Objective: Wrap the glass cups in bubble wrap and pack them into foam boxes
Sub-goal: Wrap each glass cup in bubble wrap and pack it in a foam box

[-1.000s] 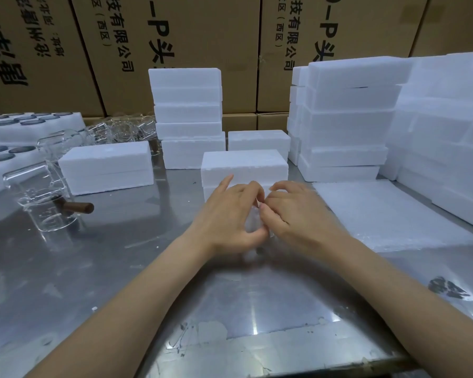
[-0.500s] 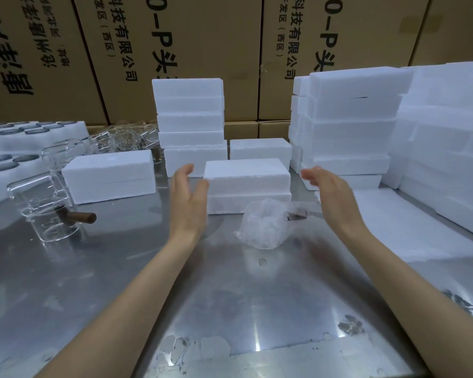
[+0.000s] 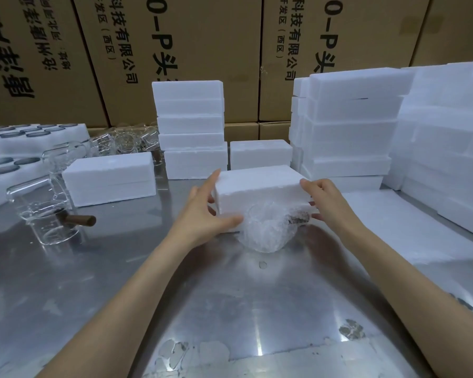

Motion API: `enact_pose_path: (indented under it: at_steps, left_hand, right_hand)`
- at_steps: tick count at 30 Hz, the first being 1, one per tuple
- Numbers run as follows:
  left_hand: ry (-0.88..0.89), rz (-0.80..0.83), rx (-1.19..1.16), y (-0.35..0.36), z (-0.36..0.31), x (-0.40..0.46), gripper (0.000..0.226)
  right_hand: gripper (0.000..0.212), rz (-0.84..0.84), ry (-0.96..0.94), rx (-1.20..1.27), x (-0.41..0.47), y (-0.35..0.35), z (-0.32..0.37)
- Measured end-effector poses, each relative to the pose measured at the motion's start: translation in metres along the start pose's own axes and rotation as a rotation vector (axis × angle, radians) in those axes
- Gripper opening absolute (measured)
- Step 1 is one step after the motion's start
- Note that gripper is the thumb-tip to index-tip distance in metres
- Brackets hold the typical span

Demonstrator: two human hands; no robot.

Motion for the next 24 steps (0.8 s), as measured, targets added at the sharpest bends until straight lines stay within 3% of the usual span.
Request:
enact_pose_path:
  at_steps: [5, 8, 13, 16, 19, 22, 24]
  left_hand:
    - [0.146, -0.050, 0.072, -0.007, -0.011, 0.000, 0.077]
    - [0.185, -0.092, 0.052, -0.015, -0.017, 0.004, 0.062]
    - [0.072, -0.443, -0.086, -0.062, -0.008, 0.014, 0.021]
    - [-0.193, -0.617, -0.097, -0.090, 0.028, 0.014, 0.039]
    - [-0.449, -0.613, -0.118, -0.099, 0.066, 0.013, 0.060]
    - [-0.593, -0.513, -0.091, -0.095, 0.089, 0.009, 0.070]
    - [-0.618, -0.481, -0.042, -0.094, 0.097, 0.008, 0.073]
  right_hand:
    - [0.028, -0.024, -0.012, -0.023, -0.001, -0.004, 0.001]
    - [0.039, -0.021, 0.002, -0.016, -0.004, -0.004, 0.003]
    - [0.041, -0.021, -0.042, 0.027, -0.006, -0.015, 0.017]
    - [0.034, 0.098, -0.057, -0.036, -0.011, -0.012, 0.021]
    - [0.032, 0.268, -0.010, -0.127, -0.023, -0.002, 0.017]
    - [0.064, 0.450, 0.067, -0.181, -0.038, 0.005, 0.006]
    - [0.071, 0.540, 0.077, -0.157, -0.044, 0.006, 0.004]
Point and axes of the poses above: each hand's wrist, its own x-axis towards the middle knuckle, its own y-axis out of the palm, z = x × y, the point moved 10 cm from there along x, towards the middle knuckle, and after that the axes turned 15 degrees about -z, right-handed, at the moved point
